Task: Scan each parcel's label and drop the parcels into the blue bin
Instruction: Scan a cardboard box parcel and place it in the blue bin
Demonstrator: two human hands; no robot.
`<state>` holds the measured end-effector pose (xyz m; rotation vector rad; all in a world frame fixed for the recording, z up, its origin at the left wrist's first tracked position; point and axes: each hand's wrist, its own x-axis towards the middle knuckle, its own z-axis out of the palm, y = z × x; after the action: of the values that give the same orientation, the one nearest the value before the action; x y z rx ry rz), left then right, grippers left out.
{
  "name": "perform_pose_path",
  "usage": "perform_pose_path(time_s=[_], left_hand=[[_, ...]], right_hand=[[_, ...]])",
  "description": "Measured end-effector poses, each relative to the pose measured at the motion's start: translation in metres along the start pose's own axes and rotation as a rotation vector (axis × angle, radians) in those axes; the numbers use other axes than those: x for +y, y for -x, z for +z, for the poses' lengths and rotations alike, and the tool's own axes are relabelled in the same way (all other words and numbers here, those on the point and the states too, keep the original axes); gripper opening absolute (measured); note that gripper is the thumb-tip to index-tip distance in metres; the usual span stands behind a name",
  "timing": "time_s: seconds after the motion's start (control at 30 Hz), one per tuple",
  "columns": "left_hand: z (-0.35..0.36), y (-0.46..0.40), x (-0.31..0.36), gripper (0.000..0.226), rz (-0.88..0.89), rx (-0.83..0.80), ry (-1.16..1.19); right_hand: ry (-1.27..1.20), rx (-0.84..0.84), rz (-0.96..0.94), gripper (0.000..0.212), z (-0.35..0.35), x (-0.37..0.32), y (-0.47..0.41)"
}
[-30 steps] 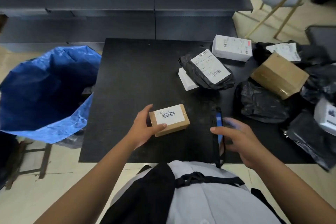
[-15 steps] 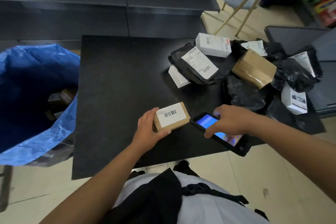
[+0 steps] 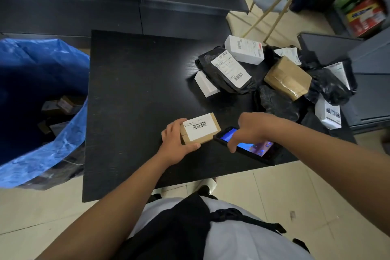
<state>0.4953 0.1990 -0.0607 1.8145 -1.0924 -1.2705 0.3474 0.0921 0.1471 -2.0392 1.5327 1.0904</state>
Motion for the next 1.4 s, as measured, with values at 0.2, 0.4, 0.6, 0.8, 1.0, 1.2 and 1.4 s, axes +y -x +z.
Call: perform_pose_path(time_s=[0.2,0.4,0.6,0.8,1.0,1.2,1.4], left_hand=[[-0.004,0.000,0.006,0.091,-0.020,-0.027,-0.034],[-0.017,0.005,0.012,0.096,0.025,-0.020,-0.311],[-0.053,0.033,-0.012,0.094,-0.061,0.088,-0.255],[-0.123,0.085,-0.049,0.090,-0.259,0.411,-0.019],[-0.218,0.120,-0.063,0.078,-0.337,0.761,0.012],[-0.291,0.121,-0.073,0.117,-0.437,0.843,-0.072],[-0.244,0.091,-0.077,0.063,-0.550,0.529,-0.176]], right_hand=[[-0.001,-0.048,0.018,0.046,-0.005,0.000,0.004],[-0.189,-0.028,-0.039,0.048,0.003,0.006,-0.003],[-0.645,-0.139,-0.157,0.044,0.029,-0.011,-0.011],[-0.914,-0.057,-0.285,0.054,0.055,-0.050,-0.028],[-0.913,0.014,-0.407,0.046,0.058,-0.083,-0.032],[-0.966,-0.011,-0.472,0.048,0.048,-0.098,-0.026],[-1.029,0.001,-0.450,0.044,0.052,-0.074,-0.024]])
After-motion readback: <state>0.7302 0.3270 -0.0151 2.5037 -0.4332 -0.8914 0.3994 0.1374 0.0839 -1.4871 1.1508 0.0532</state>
